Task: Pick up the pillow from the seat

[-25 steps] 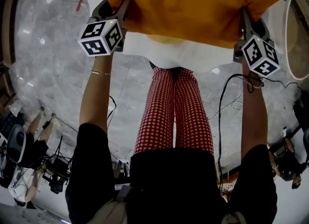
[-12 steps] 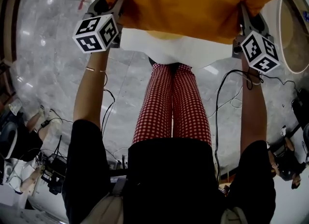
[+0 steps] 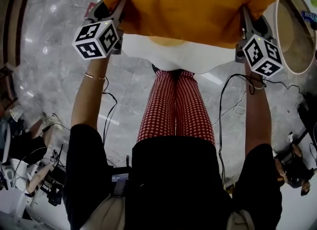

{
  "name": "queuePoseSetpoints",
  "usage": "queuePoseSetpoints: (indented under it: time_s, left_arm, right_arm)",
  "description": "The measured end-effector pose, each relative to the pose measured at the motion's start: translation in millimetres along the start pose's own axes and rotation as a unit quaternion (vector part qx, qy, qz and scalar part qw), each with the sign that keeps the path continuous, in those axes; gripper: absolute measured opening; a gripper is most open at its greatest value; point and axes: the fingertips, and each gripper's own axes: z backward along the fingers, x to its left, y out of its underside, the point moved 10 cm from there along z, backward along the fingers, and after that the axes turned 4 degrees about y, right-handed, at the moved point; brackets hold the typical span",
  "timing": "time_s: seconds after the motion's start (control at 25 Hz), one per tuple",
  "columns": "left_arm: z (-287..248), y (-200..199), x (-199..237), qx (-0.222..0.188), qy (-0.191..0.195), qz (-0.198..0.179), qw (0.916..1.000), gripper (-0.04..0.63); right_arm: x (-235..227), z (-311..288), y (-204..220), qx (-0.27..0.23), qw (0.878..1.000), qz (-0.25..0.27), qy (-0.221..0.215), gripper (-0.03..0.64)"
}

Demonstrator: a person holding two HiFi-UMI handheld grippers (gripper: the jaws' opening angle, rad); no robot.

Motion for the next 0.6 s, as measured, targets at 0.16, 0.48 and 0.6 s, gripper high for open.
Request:
queuePoseSetpoints:
  time_s: [0.16, 0.48, 0.6]
  left_arm:
    - [14.4, -13.8, -0.1, -0.008, -0.001, 0.008, 0.9999, 0.186]
    - [47.9, -59.5, -9.6, -0.023, -0.002, 0.007, 0.9997, 0.186]
    - [56.5, -71.7, -10.1, -0.024, 0.003, 0.003, 0.9997, 0.186]
  right_arm:
    - [6.5, 7.7, -19.2, -0.007, 1.0, 0.0, -0.005, 0.15]
    - [14.5, 30.0, -61.7, -0.029, 0.999, 0.0, -0.018, 0.15]
    - [17.4, 34.3, -71.3, -0.032, 0.999, -0.004, -0.019, 0.15]
